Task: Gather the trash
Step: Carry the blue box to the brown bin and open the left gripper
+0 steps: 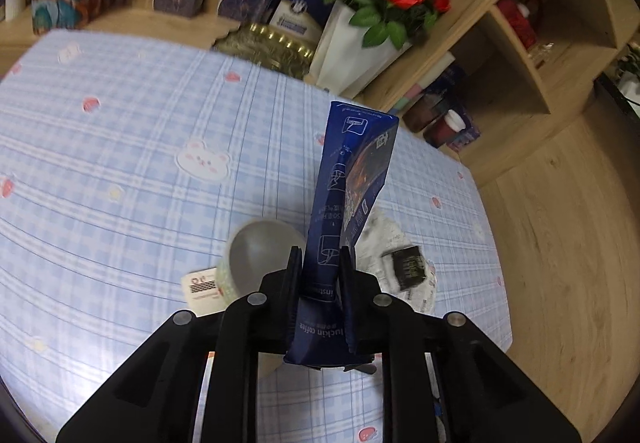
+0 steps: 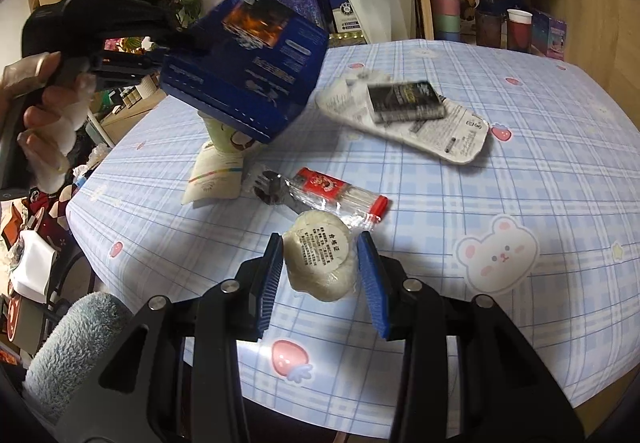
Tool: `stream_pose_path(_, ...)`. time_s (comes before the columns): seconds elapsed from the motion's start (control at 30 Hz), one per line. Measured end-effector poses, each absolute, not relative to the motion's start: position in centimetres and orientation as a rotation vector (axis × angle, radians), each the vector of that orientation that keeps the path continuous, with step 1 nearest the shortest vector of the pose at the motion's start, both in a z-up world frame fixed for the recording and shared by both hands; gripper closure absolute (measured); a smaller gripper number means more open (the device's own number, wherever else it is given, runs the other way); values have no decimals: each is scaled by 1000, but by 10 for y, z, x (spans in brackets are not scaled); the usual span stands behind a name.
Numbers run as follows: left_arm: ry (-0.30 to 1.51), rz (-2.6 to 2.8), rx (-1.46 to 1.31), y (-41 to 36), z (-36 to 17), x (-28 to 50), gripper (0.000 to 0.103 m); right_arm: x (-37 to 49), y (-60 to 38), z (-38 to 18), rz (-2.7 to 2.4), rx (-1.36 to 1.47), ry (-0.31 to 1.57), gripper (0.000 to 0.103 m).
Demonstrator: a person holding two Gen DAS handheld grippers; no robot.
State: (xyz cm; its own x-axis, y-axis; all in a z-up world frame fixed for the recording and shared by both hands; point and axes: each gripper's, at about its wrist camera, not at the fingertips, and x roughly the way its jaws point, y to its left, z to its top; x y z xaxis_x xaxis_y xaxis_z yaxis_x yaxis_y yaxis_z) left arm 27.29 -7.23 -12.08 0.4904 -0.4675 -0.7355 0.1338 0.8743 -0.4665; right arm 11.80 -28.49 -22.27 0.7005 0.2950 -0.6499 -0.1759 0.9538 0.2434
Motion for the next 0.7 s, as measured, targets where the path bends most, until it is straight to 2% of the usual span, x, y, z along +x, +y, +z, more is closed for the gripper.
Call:
stream_pose_path(0.37, 930, -433, -346, -37, -85, 203, 85, 99, -271, -200, 278, 138, 713, 63)
stream_pose_path(0.7, 921, -543, -314, -4, -96, 116, 85, 67, -261, -177, 274, 125, 670, 63)
